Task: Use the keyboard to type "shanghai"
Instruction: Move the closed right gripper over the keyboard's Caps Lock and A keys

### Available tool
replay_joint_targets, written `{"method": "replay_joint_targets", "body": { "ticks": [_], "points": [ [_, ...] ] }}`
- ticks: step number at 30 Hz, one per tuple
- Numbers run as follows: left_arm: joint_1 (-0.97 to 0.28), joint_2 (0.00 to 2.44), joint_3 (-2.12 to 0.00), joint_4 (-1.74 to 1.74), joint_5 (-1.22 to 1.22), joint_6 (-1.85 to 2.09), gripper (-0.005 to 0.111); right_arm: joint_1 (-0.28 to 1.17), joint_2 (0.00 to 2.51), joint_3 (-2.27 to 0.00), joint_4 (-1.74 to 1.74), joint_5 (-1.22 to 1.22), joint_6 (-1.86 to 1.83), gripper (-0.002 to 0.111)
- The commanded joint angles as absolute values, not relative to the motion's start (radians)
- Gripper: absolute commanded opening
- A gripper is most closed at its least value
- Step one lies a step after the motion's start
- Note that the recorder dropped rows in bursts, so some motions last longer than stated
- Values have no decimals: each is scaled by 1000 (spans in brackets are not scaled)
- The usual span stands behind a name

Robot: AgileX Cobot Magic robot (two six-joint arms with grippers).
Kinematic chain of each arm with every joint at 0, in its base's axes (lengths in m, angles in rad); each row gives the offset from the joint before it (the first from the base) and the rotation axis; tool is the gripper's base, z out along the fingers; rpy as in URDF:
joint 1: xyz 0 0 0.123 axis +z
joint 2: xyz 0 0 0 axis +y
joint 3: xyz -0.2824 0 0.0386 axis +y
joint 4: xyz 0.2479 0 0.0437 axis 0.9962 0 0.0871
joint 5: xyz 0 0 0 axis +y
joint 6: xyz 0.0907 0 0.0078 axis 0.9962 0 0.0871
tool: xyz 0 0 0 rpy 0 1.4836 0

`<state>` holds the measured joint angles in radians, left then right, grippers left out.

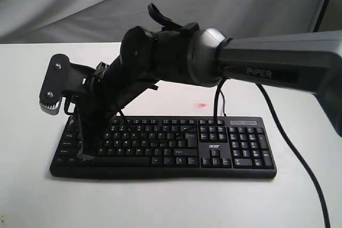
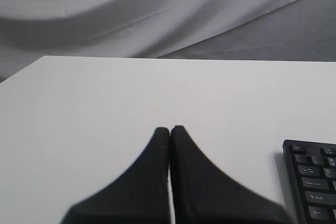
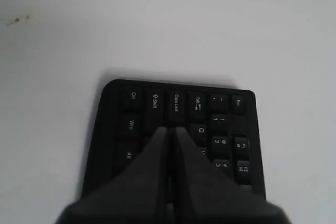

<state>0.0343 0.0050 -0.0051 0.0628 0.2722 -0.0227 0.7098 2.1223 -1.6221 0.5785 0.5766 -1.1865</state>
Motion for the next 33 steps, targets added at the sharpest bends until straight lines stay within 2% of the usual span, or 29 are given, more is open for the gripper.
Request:
{"method": "replay_joint_targets", "body": {
  "ticks": [1,16,33],
  "points": [
    [31,0,0,62,266,-24,1,712,2122,-1584,622,529,-1205,0],
    [31,0,0,62,266,-24,1,709,2201,-1581,747,480,-1290,0],
    [31,0,0,62,266,-24,1,668,2310,-1759,721,592,-1240,0]
  ]
}}
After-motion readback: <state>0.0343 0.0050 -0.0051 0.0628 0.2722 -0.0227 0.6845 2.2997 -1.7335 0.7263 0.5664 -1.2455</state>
